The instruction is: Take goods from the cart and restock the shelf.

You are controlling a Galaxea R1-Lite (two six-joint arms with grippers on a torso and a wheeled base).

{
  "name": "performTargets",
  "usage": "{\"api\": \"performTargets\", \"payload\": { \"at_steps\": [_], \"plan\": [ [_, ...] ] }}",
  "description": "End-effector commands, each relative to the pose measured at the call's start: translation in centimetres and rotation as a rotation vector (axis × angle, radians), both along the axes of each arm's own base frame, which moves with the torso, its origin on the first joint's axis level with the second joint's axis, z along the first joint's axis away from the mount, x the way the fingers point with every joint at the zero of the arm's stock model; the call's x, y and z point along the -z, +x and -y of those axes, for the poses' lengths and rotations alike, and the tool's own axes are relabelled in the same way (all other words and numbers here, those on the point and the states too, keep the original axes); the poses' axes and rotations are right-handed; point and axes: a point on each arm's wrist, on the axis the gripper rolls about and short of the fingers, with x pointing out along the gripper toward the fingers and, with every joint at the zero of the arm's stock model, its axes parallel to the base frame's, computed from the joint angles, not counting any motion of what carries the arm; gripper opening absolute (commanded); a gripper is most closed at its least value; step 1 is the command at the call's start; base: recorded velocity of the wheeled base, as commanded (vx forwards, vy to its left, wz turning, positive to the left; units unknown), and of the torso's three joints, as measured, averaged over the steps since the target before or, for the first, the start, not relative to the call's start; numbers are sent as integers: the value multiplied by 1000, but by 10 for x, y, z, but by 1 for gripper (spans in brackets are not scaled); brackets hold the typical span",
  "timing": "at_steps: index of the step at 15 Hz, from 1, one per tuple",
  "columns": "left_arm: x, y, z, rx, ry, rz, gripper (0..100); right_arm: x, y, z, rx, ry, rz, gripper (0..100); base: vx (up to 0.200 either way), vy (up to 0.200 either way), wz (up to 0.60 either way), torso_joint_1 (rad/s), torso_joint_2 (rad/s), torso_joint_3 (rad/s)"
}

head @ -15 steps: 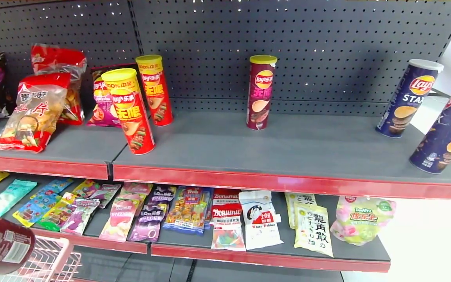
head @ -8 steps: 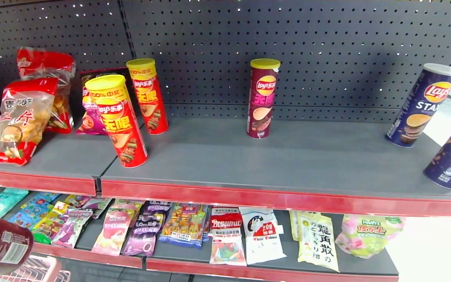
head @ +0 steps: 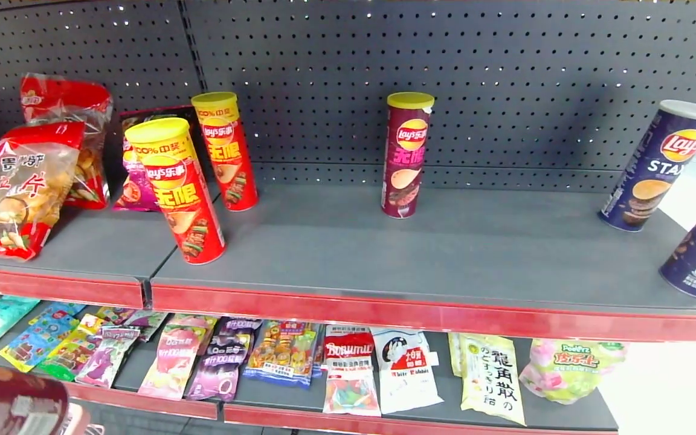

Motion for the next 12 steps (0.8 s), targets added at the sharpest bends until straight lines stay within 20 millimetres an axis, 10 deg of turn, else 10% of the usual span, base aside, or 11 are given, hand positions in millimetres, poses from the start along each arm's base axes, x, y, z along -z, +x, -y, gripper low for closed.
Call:
{"api": "performTargets", "payload": {
  "at_steps": [1, 2, 6, 12],
  "plan": [
    [-3, -15, 1, 98, -89, 17, 0, -71, 1, -1, -113, 85, 52, 100, 0, 0, 0, 0, 0, 0],
    [-5, -11, 1, 83, -118, -7, 0, -119, 11, -2, -147, 151, 57, 100, 0, 0, 0, 0, 0, 0],
    [-2, 1, 1, 42, -122, -74, 0, -201, 68, -11, -339, 25, 25, 100, 0, 0, 0, 0, 0, 0],
    [-3, 3, 1, 82, -127, -85, 0, -185, 165, -57, -587, -36, -208, 100, 0, 0, 0, 0, 0, 0]
  ]
}}
